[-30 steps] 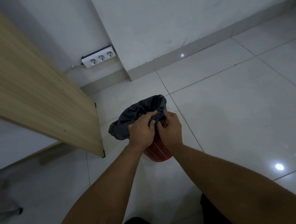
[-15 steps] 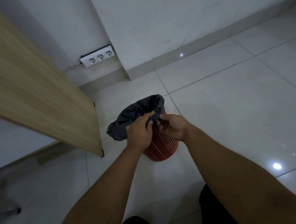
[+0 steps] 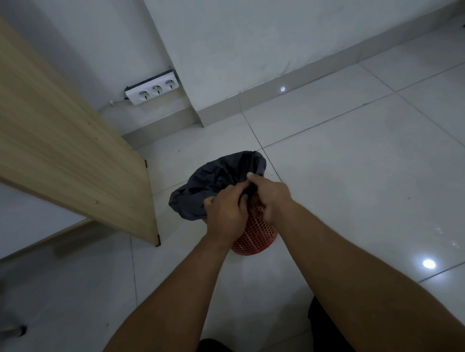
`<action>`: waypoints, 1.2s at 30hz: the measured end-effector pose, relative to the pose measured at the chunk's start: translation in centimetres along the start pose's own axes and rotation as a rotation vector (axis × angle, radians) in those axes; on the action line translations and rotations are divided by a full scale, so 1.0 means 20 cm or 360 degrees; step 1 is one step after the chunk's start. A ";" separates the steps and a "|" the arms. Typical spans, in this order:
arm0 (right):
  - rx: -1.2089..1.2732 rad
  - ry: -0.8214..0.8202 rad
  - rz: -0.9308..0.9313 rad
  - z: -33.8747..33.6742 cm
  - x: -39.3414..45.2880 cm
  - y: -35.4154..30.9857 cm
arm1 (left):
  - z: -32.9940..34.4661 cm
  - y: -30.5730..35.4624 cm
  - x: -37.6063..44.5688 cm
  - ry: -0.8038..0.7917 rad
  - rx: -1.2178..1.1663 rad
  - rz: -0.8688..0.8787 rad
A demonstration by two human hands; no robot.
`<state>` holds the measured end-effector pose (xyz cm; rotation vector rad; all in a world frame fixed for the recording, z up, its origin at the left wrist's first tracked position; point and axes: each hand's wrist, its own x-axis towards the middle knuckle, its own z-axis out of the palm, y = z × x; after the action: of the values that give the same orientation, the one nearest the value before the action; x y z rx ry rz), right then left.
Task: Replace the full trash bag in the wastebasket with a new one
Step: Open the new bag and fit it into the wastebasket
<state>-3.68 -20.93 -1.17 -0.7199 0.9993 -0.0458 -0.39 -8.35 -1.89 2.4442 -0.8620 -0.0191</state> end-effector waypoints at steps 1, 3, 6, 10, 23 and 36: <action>0.0000 -0.0038 0.0031 -0.01 0.00 -0.01 | 0.01 0.01 -0.02 0.0003 0.0016 0.0013; 0.0061 -0.0161 0.0109 -0.01 -0.01 -0.01 | 0.01 0.01 -0.04 -0.0005 0.0023 0.0041; 0.0062 -0.0260 0.0060 -0.04 -0.03 -0.01 | 0.00 0.03 -0.07 -0.0118 -0.0094 0.0018; -0.0449 -0.0205 -0.0273 -0.11 0.01 -0.08 | -0.11 -0.03 -0.12 0.0029 -0.0500 0.0095; -0.1571 0.0064 -0.0614 -0.36 0.21 -0.15 | -0.08 -0.27 -0.28 0.0190 -0.1854 -0.1745; -0.0488 0.0171 -0.0365 -0.35 -0.07 0.23 | 0.13 -0.21 -0.36 0.0388 -0.0162 -0.0587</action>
<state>-11.18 -20.60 -5.15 -1.1212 1.0338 -0.1342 -4.27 -2.68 -7.28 2.4122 -0.2927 0.0958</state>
